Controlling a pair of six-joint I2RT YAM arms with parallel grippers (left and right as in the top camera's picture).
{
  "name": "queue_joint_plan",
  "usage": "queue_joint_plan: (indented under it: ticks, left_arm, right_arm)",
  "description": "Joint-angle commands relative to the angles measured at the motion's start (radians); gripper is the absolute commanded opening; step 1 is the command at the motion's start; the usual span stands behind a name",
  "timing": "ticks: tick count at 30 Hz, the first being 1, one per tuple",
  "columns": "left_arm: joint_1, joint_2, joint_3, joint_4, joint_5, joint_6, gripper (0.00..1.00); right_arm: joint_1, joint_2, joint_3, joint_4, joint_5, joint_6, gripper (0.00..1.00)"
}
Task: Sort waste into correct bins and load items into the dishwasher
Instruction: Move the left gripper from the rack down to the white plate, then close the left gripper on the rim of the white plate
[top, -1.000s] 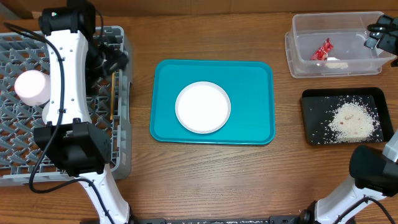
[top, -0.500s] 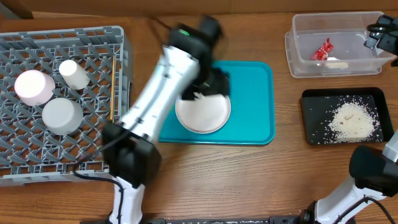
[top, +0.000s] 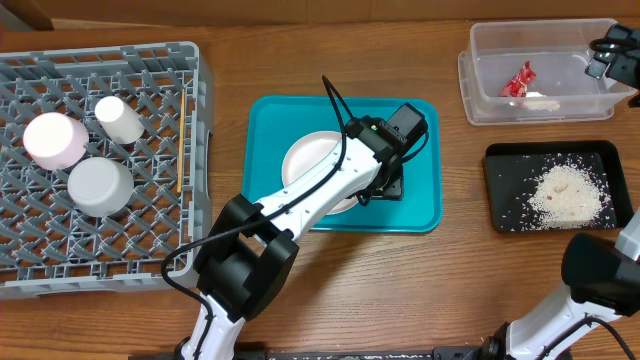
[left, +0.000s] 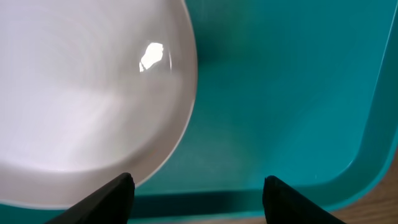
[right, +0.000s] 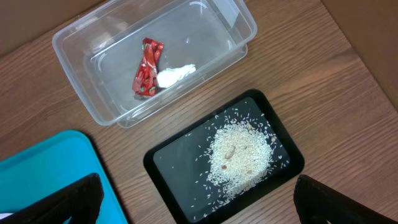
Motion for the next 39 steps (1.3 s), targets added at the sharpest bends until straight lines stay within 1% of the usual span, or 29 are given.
queue_joint_plan:
  ticks: [1,5,9,12,14,16,18,20,21,23,26,29,34,37,39]
  left_arm:
    - [0.011,-0.005,-0.048,0.068,-0.028,0.034,0.68]
    - [0.032,-0.005,-0.087,0.178,-0.047,0.077,0.69]
    - [0.068,-0.004,-0.087,0.192,-0.056,0.080,0.68]
    - [0.104,0.000,-0.087,0.192,0.008,0.118,0.70]
    - [0.131,0.006,-0.083,0.192,0.101,0.169,0.76]
    - [0.158,0.008,-0.077,0.181,0.196,0.219,0.80]
    - [0.167,0.007,-0.067,0.168,0.211,0.247,0.80]
    - [0.163,0.007,-0.050,0.162,0.204,0.290,0.75]
    - [0.159,0.007,-0.041,0.158,0.204,0.304,0.75]
    - [0.139,0.008,-0.019,0.142,0.168,0.323,0.77]
    - [0.095,0.008,-0.011,0.108,-0.005,0.323,0.79]
    - [0.058,0.022,-0.011,0.087,-0.097,0.299,0.80]
    - [0.046,0.068,-0.011,0.108,-0.042,0.277,0.75]
    - [0.038,0.103,-0.011,0.107,-0.093,0.288,0.71]
    - [0.027,0.124,-0.011,0.103,-0.137,0.288,0.71]
  right_arm:
    - [-0.002,-0.006,0.006,0.002,0.003,-0.003,1.00]
    - [-0.002,-0.006,0.006,0.002,0.003,-0.003,1.00]
    - [-0.002,-0.006,0.006,0.002,0.003,-0.003,1.00]
    - [-0.002,-0.006,0.006,0.002,0.003,-0.003,1.00]
    - [-0.002,-0.006,0.006,0.002,0.003,-0.003,1.00]
    - [-0.002,-0.006,0.006,0.002,0.003,-0.003,1.00]
    - [-0.002,-0.006,0.006,0.002,0.003,-0.003,1.00]
    - [-0.003,-0.006,0.006,0.002,0.003,-0.003,1.00]
    - [-0.002,-0.006,0.006,0.002,0.003,-0.003,1.00]
    - [-0.002,-0.006,0.006,0.002,0.003,-0.003,1.00]
    - [-0.002,-0.006,0.006,0.002,0.003,-0.003,1.00]
    - [-0.002,-0.006,0.006,0.002,0.003,-0.003,1.00]
    - [-0.002,-0.006,0.006,0.002,0.003,-0.003,1.00]
    - [-0.002,-0.006,0.006,0.002,0.003,-0.003,1.00]
    - [-0.003,-0.006,0.006,0.002,0.003,-0.003,1.00]
